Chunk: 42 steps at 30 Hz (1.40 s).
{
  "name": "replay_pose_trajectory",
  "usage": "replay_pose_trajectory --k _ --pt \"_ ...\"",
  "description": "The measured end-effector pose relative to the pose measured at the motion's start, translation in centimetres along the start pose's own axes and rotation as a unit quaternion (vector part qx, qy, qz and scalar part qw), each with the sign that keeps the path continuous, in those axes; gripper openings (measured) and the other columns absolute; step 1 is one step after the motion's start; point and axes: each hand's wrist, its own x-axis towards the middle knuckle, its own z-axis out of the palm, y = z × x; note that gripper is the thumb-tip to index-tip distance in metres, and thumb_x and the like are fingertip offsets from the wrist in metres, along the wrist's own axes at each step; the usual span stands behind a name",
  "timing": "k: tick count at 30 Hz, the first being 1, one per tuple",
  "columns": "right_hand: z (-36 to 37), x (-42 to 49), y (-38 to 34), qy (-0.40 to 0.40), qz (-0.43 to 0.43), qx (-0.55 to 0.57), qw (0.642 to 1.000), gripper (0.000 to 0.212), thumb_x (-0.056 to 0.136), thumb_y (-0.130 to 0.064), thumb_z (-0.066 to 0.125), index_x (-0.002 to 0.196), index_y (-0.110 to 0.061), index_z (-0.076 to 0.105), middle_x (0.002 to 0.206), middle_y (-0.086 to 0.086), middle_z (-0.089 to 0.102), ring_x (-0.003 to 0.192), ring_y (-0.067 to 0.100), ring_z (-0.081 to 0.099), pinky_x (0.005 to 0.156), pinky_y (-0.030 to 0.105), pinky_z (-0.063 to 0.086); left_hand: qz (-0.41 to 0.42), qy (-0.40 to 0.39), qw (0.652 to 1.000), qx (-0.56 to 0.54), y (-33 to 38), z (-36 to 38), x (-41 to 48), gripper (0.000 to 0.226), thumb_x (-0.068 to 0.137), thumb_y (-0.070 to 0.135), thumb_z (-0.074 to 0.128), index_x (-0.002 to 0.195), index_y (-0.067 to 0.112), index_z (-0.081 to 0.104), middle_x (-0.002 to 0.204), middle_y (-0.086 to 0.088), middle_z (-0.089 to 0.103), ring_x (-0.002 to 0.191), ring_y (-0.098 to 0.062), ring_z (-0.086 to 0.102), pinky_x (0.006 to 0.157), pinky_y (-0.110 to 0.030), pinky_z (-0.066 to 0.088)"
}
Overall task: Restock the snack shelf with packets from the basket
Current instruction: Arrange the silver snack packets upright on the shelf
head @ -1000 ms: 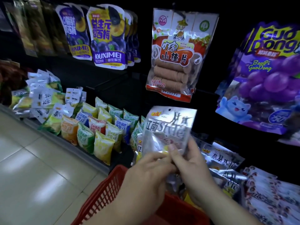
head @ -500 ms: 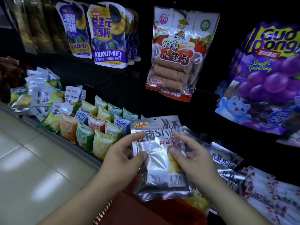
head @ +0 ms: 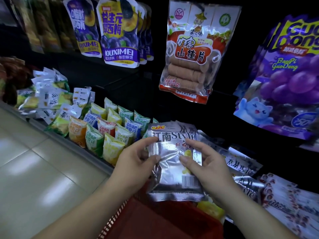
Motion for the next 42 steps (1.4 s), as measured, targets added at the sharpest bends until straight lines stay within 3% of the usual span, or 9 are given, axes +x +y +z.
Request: replay_pose_trajectory --k 5,10,13,19,25,29,32,36,42 --pt "0.0 -0.3 0.0 0.049 -0.017 -0.071 0.996 0.047 0.089 -0.02 0.08 0.117 -0.055 0.067 0.134 -0.03 0.058 0.116 -0.021 0.053 0.102 0.028 0.052 0.182 0.045 0.967 0.17 0.5 0.7 -1.0 0.038 0.092 0.025 0.073 0.13 0.026 0.068 0.131 0.014 0.055 0.116 -0.008 0.059 0.09 -0.028 0.054" --pt "1.2 -0.7 -0.8 -0.041 0.011 0.033 0.999 0.06 0.102 0.0 0.058 0.128 -0.055 0.062 0.128 -0.011 0.071 0.108 0.009 0.069 0.081 0.029 0.059 0.108 -0.106 0.986 0.074 1.8 3.2 -2.9 0.073 0.092 0.048 0.07 0.156 0.043 0.033 0.151 0.034 0.036 0.136 0.019 0.034 0.104 -0.016 0.045" --pt "0.5 -0.8 -1.9 -0.124 0.032 0.085 0.988 0.06 0.104 0.005 0.046 0.14 -0.043 0.055 0.128 -0.004 0.072 0.115 0.019 0.071 0.093 0.04 0.056 0.019 -0.124 0.99 -0.06 1.4 2.6 -2.3 0.081 0.092 0.031 0.075 0.155 0.048 0.028 0.142 0.038 0.041 0.126 0.024 0.041 0.089 -0.005 0.047" --pt "0.3 -0.1 -1.6 -0.104 0.057 0.051 0.992 0.028 0.105 -0.003 0.051 0.126 -0.022 0.056 0.127 0.007 0.071 0.105 0.028 0.075 0.094 0.052 0.058 0.014 -0.123 0.991 -0.05 0.3 1.5 -0.7 0.048 0.095 0.003 0.057 0.126 0.039 0.059 0.12 0.004 0.071 0.112 -0.023 0.069 0.092 -0.059 0.056" --pt "-0.6 2.1 -1.4 -0.012 -0.036 -0.17 0.985 0.088 0.086 -0.033 0.081 0.147 -0.065 0.027 0.148 -0.026 0.028 0.132 -0.003 0.04 0.084 0.005 0.045 0.009 -0.169 0.985 -0.019 -0.8 -0.6 1.0 0.038 0.095 0.004 0.058 0.117 0.034 0.067 0.1 -0.011 0.07 0.088 -0.037 0.067 0.078 -0.054 0.058" --pt "0.0 3.0 -0.7 0.035 -0.024 -0.145 0.988 0.08 0.088 -0.02 0.081 0.144 -0.061 0.039 0.117 0.001 0.058 0.093 0.033 0.07 0.073 0.045 0.063 -0.025 -0.16 0.986 -0.037 -1.8 -1.6 1.8 0.043 0.1 0.003 0.057 0.104 0.044 0.068 0.081 0.009 0.067 0.068 -0.014 0.063 0.061 -0.029 0.055" --pt "1.2 4.3 -0.2 0.036 -0.022 -0.151 0.988 0.034 0.088 -0.015 0.081 0.103 -0.041 0.065 0.096 0.004 0.063 0.083 0.023 0.066 0.074 0.047 0.058 -0.048 -0.068 0.996 -0.033 -3.9 -1.4 3.0 0.04 0.101 0.005 0.054 0.098 0.042 0.069 0.088 0.014 0.072 0.091 -0.019 0.07 0.075 -0.03 0.055" --pt "3.5 6.8 1.2 0.003 -0.02 -0.202 0.979 0.02 0.096 -0.006 0.069 0.088 -0.018 0.055 0.095 0.004 0.063 0.082 0.014 0.058 0.073 0.029 0.048 -0.107 0.026 0.994 0.005 -5.0 -1.6 4.4 0.056 0.095 0.003 0.06 0.146 0.021 0.047 0.112 0.01 0.059 0.115 -0.027 0.063 0.096 -0.043 0.056" --pt "6.9 10.2 7.2 0.003 0.082 -0.169 0.982 0.017 0.097 0.006 0.057 0.096 -0.011 0.054 0.098 0.008 0.063 0.077 0.023 0.051 0.062 0.033 0.041 -0.144 -0.058 0.985 0.075 -7.9 -2.2 7.7 0.071 0.092 -0.002 0.059 0.154 0.025 0.036 0.108 0.008 0.057 0.105 -0.025 0.063 0.091 -0.045 0.06"
